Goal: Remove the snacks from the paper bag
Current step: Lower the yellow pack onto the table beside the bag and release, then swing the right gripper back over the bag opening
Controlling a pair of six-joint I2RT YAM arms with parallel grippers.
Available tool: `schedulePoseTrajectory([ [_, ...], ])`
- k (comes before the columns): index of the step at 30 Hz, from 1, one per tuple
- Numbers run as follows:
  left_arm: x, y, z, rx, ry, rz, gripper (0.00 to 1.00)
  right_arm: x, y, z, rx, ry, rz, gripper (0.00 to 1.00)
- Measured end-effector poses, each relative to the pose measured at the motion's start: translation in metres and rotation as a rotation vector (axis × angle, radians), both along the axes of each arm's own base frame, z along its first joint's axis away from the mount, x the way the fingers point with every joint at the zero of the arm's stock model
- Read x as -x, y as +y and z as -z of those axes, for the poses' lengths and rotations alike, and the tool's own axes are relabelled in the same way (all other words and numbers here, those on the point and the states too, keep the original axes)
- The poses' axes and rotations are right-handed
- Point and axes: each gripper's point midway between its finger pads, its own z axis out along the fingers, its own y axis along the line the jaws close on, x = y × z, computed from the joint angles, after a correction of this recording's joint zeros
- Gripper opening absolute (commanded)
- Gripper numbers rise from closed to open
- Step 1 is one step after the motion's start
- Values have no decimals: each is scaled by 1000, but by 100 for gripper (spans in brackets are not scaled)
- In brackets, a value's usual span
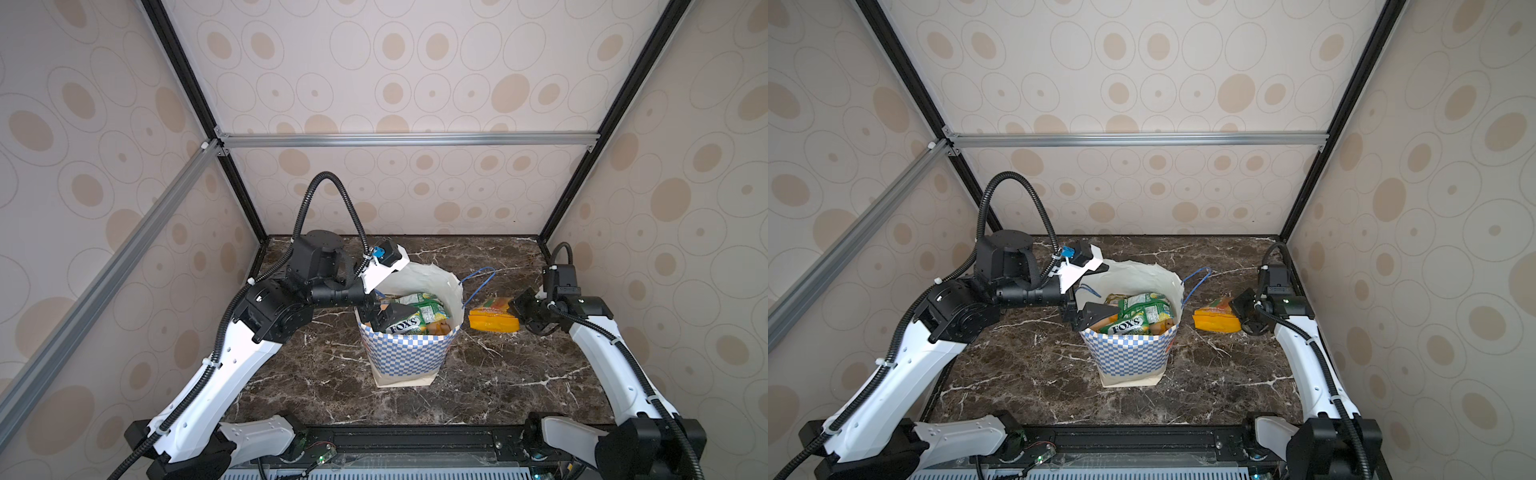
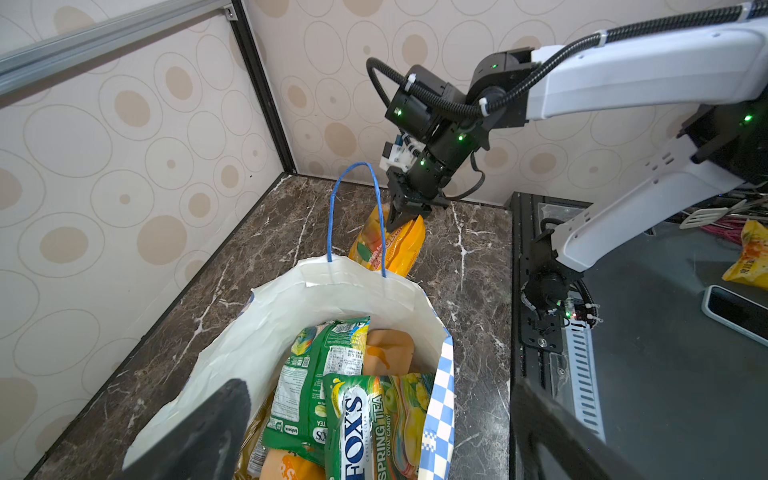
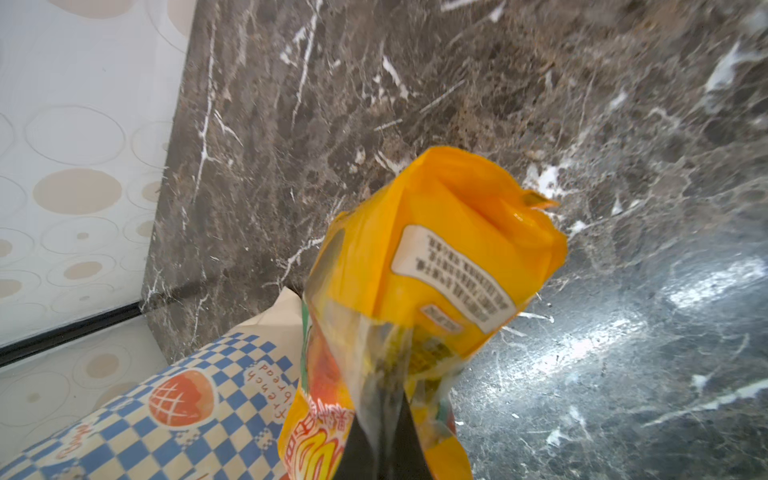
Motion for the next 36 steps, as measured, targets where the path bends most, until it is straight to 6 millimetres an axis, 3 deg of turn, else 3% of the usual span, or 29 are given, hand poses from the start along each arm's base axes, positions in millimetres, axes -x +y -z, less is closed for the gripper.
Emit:
schedulePoseTrajectory([
  [8,-2,0,2,-9,-2,-9,98,7,7,42,-18,18,-15,2],
  [13,-6,3,3,-20,-14,-37,98,19,9,65,-23,41,-21,30],
  [17,-10,5,3,-31,-27,-58,98,40,8,87,-12,120,-16,45],
  [22,-14,8,2,-39,-50,-84,98,50,1,81,34,134,-16,67],
  [26,-22,12,-1,-44,-88,-126,98,51,-5,53,82,119,-24,81],
  [29,-25,17,-8,-31,-134,-160,98,39,-11,9,128,47,-36,91],
  [36,-27,31,-36,46,-248,-234,98,12,-13,-138,177,-269,-50,89],
])
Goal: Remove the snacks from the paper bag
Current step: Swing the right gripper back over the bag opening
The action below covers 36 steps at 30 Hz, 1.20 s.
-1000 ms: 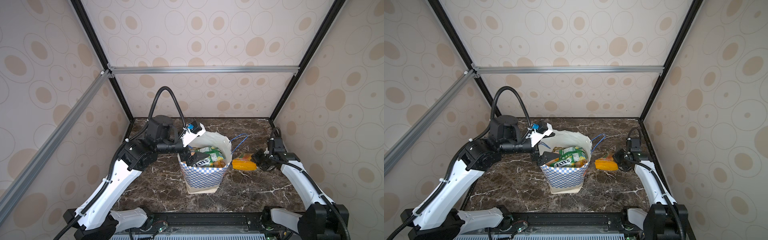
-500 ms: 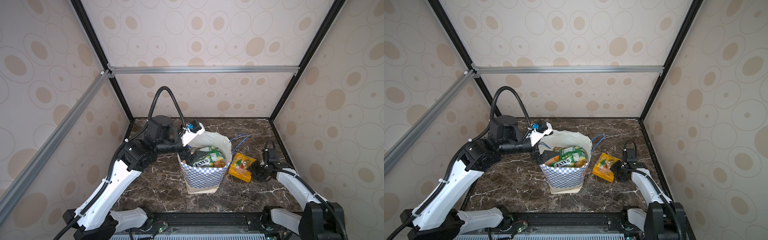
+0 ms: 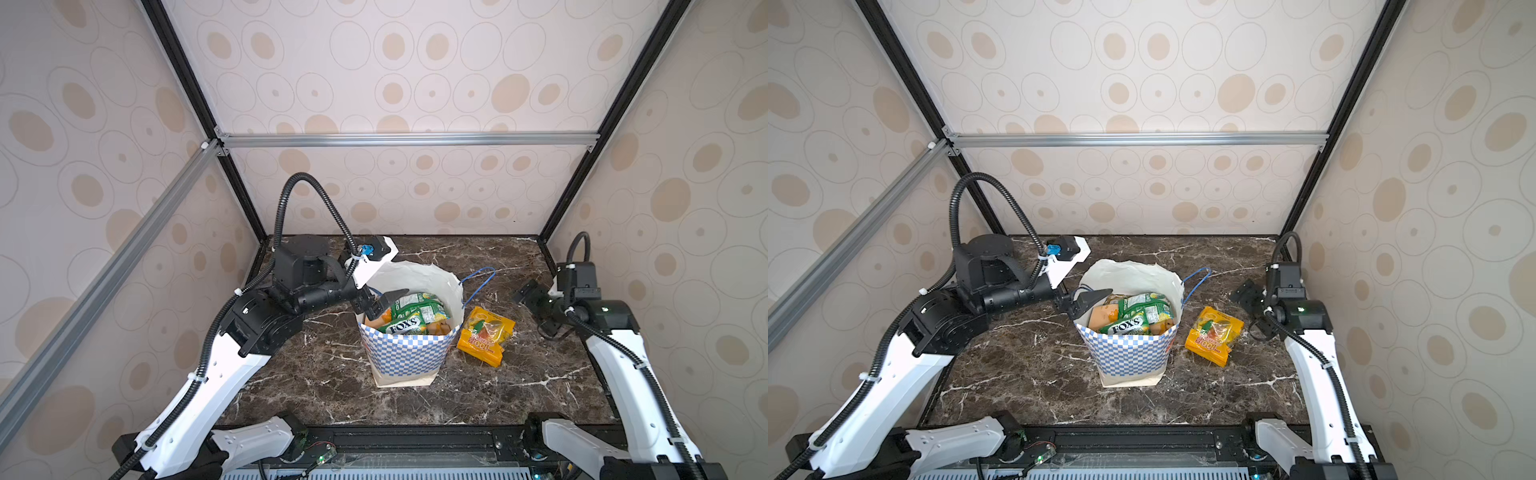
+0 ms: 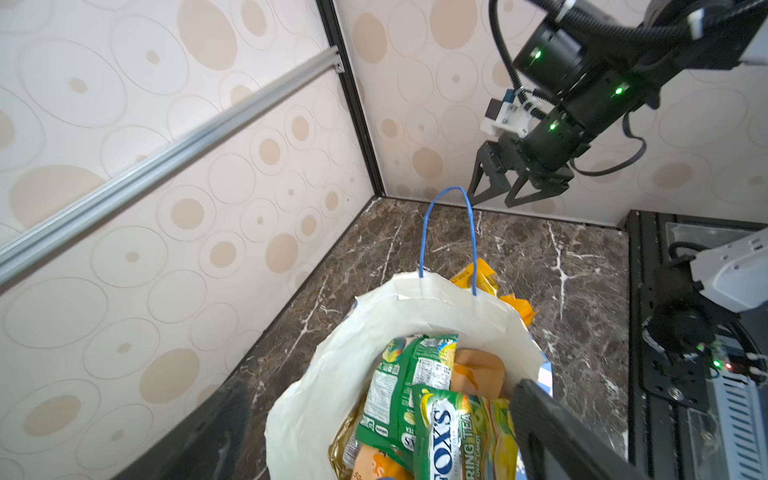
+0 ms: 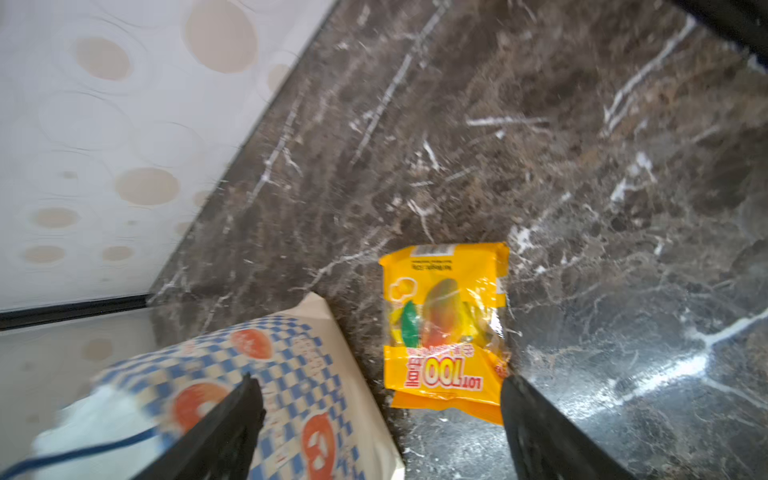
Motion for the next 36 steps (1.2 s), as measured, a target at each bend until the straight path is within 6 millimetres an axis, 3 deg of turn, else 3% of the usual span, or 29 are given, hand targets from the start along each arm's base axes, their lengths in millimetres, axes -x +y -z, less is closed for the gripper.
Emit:
schedulePoseTrajectory([
  [4,-3,7,-10,40,-54,-44,98,-8,13,-75,-28,-165,-48,86],
  [7,-7,11,-14,58,-80,-75,98,-14,37,-118,-44,-252,-131,85],
  [12,-13,16,-19,76,-97,-124,98,-24,103,-161,-65,-325,-327,83],
  [16,-16,22,-16,77,-95,-165,98,-32,159,-171,-75,-326,-475,82],
  [20,-16,28,-19,82,-102,-192,98,-36,202,-156,-52,-279,-588,81],
  [24,-17,32,-20,83,-106,-210,98,-35,236,-114,3,-157,-694,81],
  [31,-18,32,-20,88,-98,-220,98,-28,267,-28,135,102,-828,81],
  [36,-18,32,-20,98,-88,-220,98,-12,279,21,205,237,-909,81],
])
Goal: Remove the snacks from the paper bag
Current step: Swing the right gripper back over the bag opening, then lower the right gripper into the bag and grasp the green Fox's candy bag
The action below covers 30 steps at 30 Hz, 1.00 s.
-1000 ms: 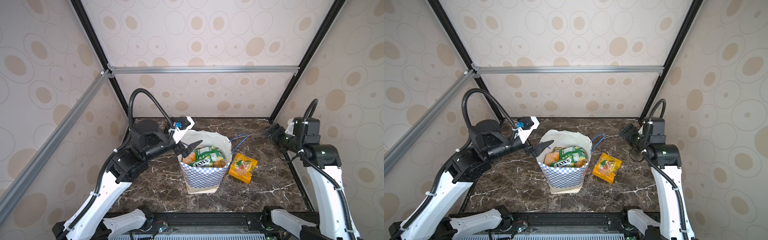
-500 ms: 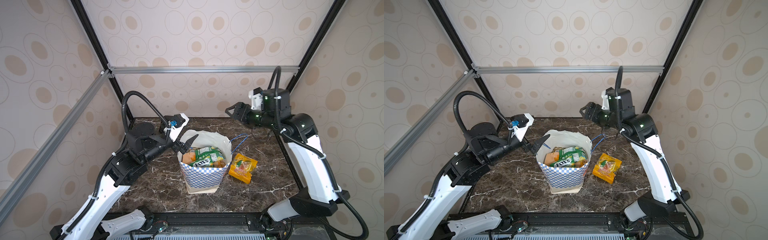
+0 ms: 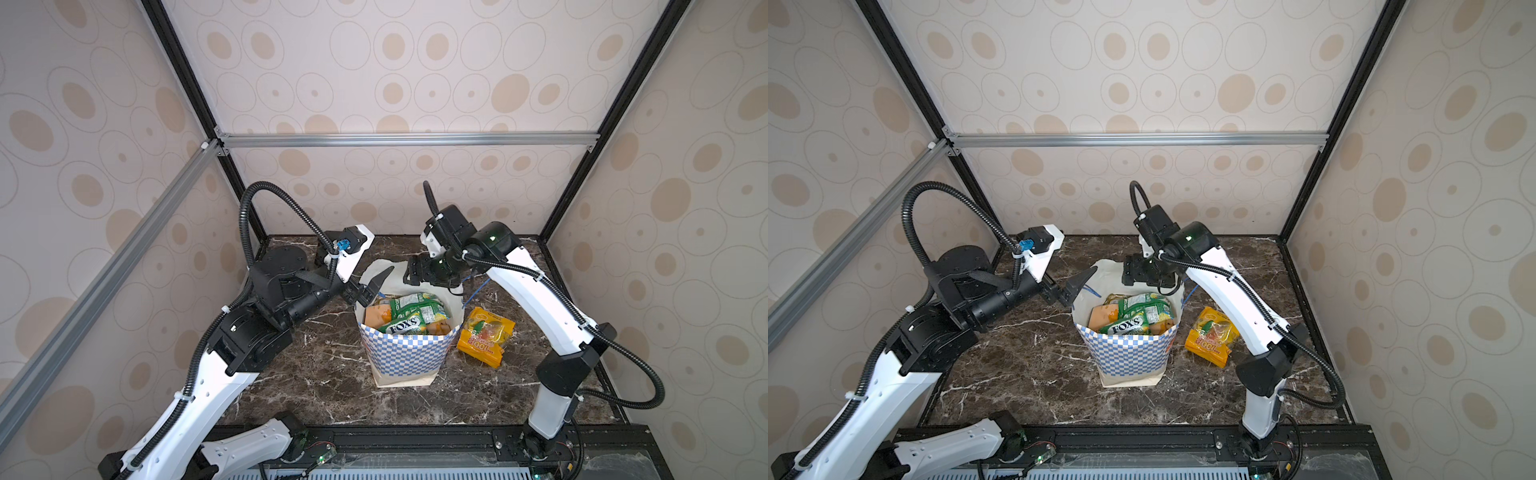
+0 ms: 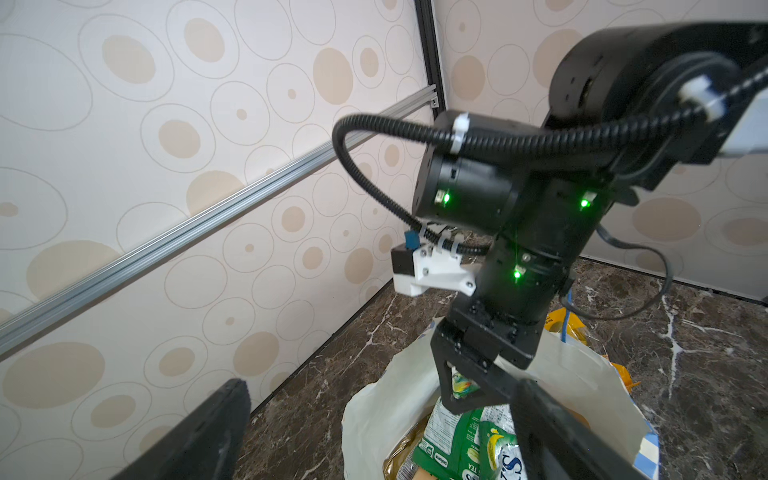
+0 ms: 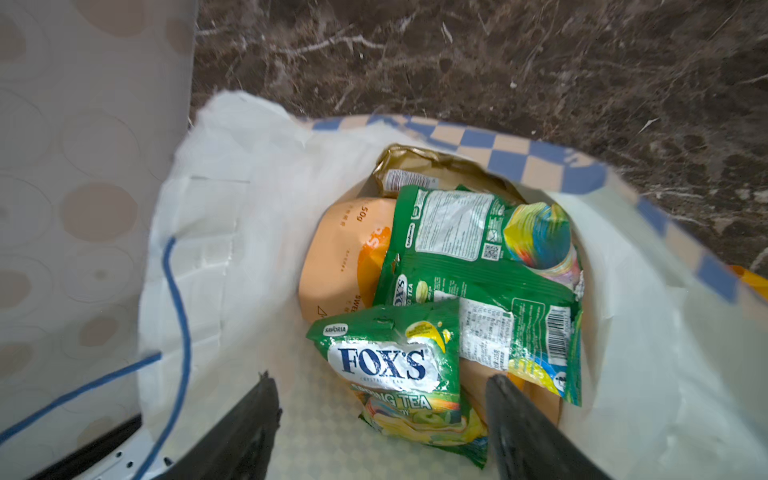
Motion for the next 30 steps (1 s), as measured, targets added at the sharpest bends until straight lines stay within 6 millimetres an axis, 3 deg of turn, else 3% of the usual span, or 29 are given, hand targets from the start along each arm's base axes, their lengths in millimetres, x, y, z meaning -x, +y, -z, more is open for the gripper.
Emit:
schedulePoseTrajectory([
  [6,0,0,0,2,3,0,98,25,14,54,84,93,-80,80],
  [13,-1,-1,4,4,14,-1,98,31,22,103,103,141,-82,79],
  [25,-1,1,10,7,32,-9,98,14,35,131,94,122,-29,80],
  [28,-1,1,10,7,31,-13,98,9,40,138,98,118,-15,77],
  [30,-1,2,11,6,32,-16,98,7,40,140,105,113,1,66],
])
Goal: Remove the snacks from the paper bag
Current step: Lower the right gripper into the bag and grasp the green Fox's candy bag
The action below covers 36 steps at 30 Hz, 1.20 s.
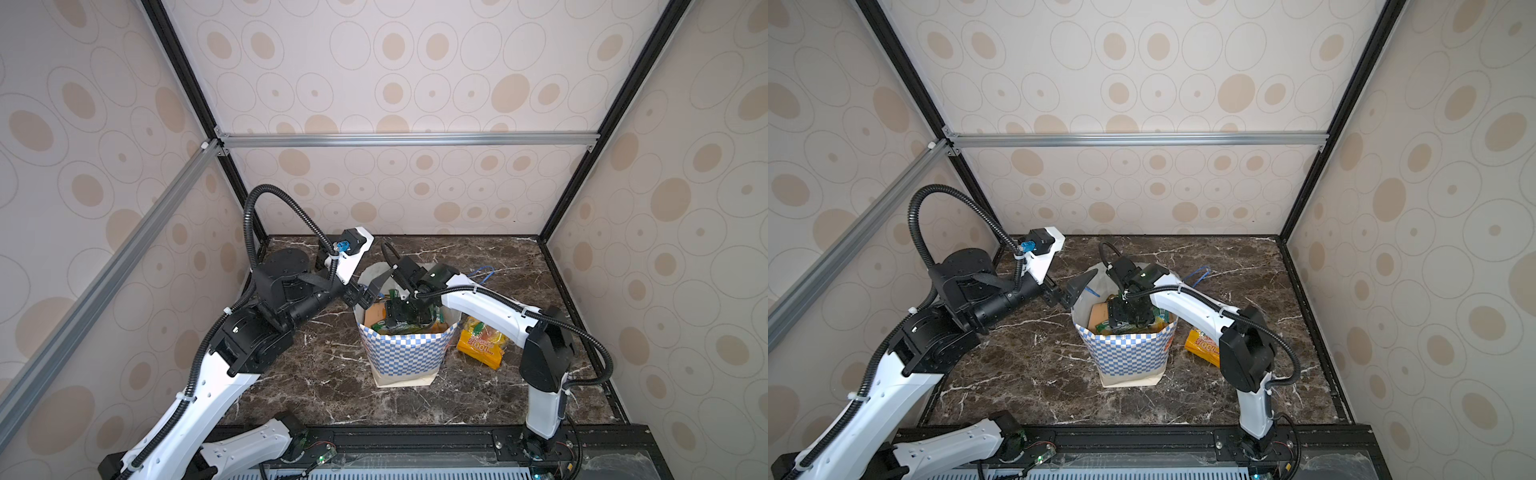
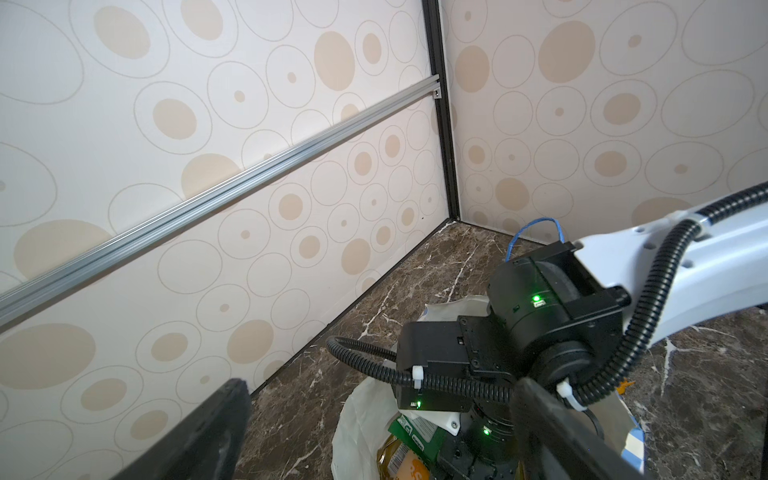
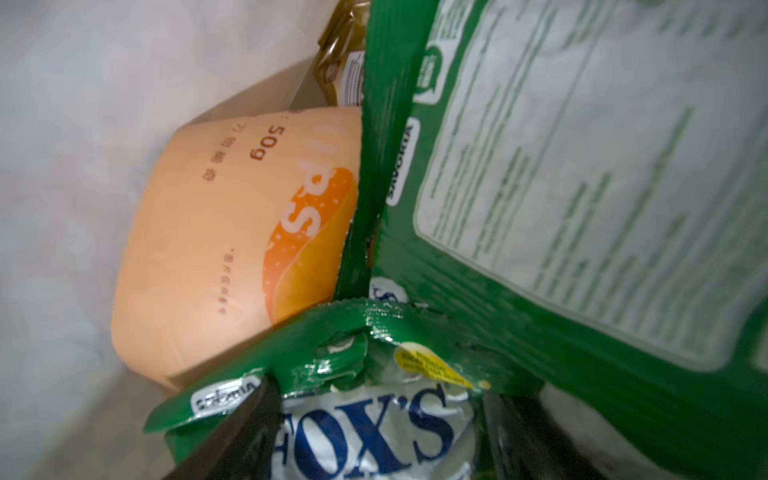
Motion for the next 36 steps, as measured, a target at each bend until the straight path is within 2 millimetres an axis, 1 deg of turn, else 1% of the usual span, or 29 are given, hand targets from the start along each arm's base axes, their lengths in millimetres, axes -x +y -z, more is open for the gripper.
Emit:
schedulePoseTrajectory([
  [2,1,1,2,-2,2,-3,98,-1,-1,3,11,-2,9,55],
  [6,1,3,4,-3,2,-9,98,-5,-3,8,35,-10,21,28],
  [8,2,4,4,-3,1,-14,98,-6,-6,9,49,-17,24,20],
  [15,1,6,6,-5,2,-22,98,-8,-9,6,70,-50,21,3],
  [18,1,6,7,-7,3,-23,98,-9,-10,3,77,-63,17,0],
  [25,1,6,8,-8,4,-23,98,-12,-14,-10,94,-102,26,0],
  [31,0,5,8,-6,3,-23,98,-21,-16,-38,76,-172,46,0],
  [36,0,5,4,4,-10,-23,98,-32,-14,-71,38,-255,65,0],
])
